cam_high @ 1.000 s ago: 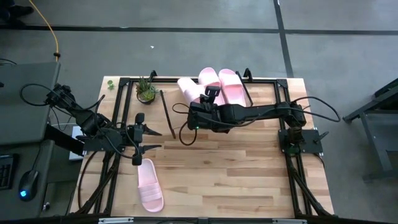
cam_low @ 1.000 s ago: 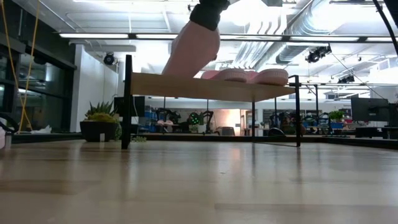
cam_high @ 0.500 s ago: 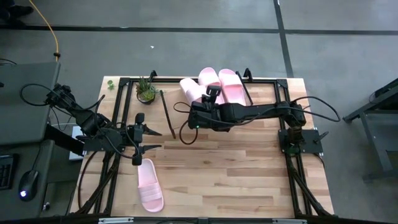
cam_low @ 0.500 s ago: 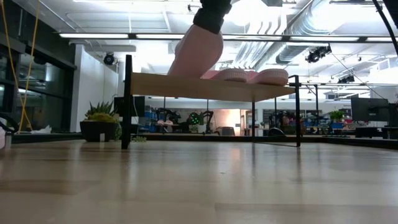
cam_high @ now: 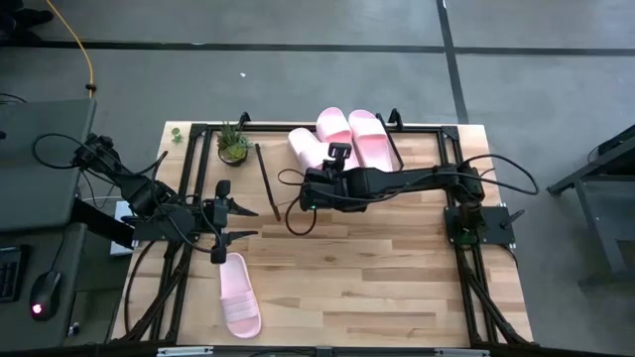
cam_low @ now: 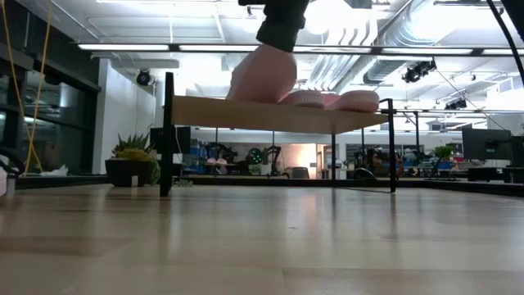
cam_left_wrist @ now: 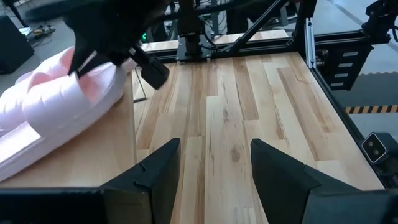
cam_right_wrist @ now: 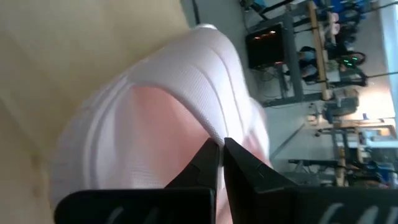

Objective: Pick and place slides into the shelf
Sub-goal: Put the right pink slide on the shelf

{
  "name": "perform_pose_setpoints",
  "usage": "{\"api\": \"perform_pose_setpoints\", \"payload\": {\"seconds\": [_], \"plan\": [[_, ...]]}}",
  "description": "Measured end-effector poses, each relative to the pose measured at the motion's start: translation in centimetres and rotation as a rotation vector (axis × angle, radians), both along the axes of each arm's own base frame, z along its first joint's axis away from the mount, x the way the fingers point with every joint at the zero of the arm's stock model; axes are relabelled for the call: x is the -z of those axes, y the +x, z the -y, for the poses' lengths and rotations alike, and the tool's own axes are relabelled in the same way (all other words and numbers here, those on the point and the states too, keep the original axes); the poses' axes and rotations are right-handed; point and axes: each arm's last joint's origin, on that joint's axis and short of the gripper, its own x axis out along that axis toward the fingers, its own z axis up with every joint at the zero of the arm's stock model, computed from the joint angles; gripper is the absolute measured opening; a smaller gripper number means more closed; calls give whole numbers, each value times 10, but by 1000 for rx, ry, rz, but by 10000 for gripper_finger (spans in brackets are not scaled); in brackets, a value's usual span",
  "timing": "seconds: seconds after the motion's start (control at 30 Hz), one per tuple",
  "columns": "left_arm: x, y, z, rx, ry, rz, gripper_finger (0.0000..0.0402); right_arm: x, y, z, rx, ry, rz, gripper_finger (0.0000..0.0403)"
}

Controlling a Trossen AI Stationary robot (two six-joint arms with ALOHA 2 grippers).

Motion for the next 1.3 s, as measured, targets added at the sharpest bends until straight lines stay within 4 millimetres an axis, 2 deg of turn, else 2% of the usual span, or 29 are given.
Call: {"api": "perform_pose_setpoints", "payload": {"seconds": [0.2, 0.5, 0.97, 1.3], "plan": [[0, 0, 0, 0, -1, 2, 179, 11, 9, -1, -24, 43, -8, 0], [0, 0, 0, 0, -2, 1, 179, 13, 10, -2, -83, 151, -22, 4], [0, 0, 0, 0, -2, 1, 179, 14, 12, 3, -105, 201, -17, 114], [0, 0, 0, 0, -2, 1, 179, 12, 17, 3, -143, 217, 7, 156]]}}
